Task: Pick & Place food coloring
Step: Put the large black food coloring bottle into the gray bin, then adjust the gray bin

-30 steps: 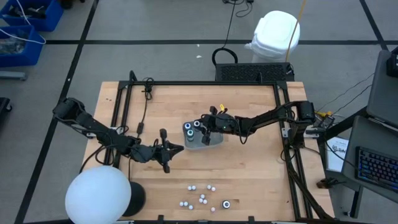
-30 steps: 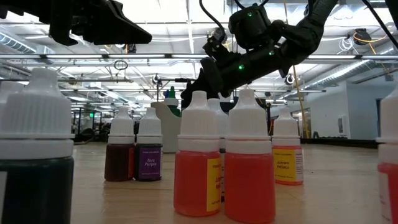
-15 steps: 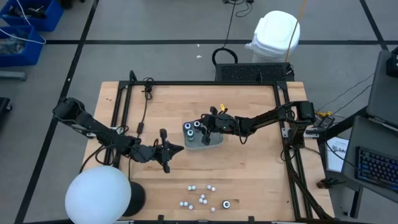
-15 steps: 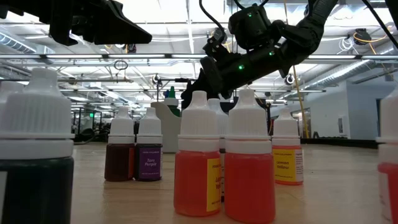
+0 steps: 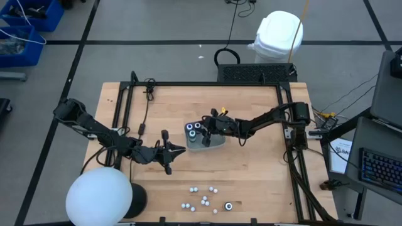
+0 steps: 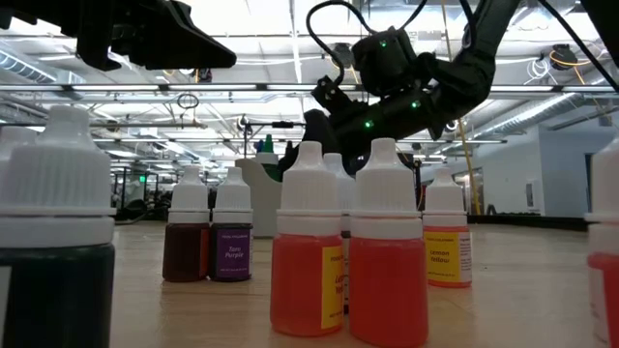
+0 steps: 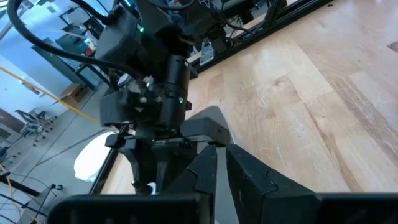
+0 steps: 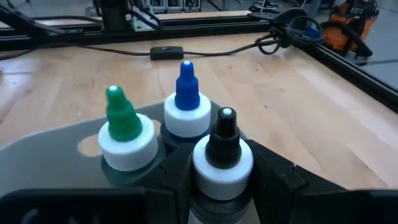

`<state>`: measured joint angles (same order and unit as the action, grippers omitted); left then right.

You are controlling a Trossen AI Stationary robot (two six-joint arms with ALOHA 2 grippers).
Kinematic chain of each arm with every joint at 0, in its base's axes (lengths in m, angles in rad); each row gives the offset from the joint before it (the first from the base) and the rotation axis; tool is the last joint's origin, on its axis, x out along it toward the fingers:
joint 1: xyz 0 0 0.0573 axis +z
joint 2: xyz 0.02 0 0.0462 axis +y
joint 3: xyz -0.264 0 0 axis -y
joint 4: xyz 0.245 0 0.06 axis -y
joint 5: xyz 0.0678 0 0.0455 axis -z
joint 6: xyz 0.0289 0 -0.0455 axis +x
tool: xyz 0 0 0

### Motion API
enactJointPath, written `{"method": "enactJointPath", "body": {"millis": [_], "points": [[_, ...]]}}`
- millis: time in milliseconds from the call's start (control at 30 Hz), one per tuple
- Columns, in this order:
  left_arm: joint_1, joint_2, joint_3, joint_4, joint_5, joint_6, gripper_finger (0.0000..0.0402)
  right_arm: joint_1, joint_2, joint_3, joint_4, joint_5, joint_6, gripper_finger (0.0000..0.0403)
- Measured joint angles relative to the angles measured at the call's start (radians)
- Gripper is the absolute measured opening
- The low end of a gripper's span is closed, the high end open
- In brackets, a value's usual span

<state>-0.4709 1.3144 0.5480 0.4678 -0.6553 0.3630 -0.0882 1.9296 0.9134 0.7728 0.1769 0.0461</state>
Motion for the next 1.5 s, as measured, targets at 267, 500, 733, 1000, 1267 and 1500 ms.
{"method": "enactJointPath", "body": {"millis": [267, 500, 733, 1000, 1267, 1500], "points": [[0.0, 0.0, 0.0, -0.001, -0.003, -0.001, 0.0037, -0.01, -0.001, 0.0, -0.01, -0.024, 0.004, 0.0122], [0.0, 0.0, 0.0, -0.001, 0.0, -0.006, 0.0037, -0.008, -0.001, 0.0, -0.013, -0.024, 0.013, 0.0147], [0.0, 0.0, 0.0, -0.001, 0.0, -0.01, 0.0044, -0.008, -0.001, 0.0, -0.011, -0.024, 0.017, 0.0186], [0.0, 0.0, 0.0, -0.001, 0.0, -0.023, 0.004, -0.008, -0.001, 0.0, 0.0, -0.024, 0.017, 0.0206], [0.0, 0.0, 0.0, -0.002, 0.0, -0.027, 0.0041, 0.012, -0.035, -0.002, -0.001, -0.023, -0.017, 0.0208], [0.0, 0.0, 0.0, -0.033, 0.009, -0.079, 0.0037, 0.044, -0.149, -0.002, -0.101, 0.041, -0.088, 0.0208]]}}
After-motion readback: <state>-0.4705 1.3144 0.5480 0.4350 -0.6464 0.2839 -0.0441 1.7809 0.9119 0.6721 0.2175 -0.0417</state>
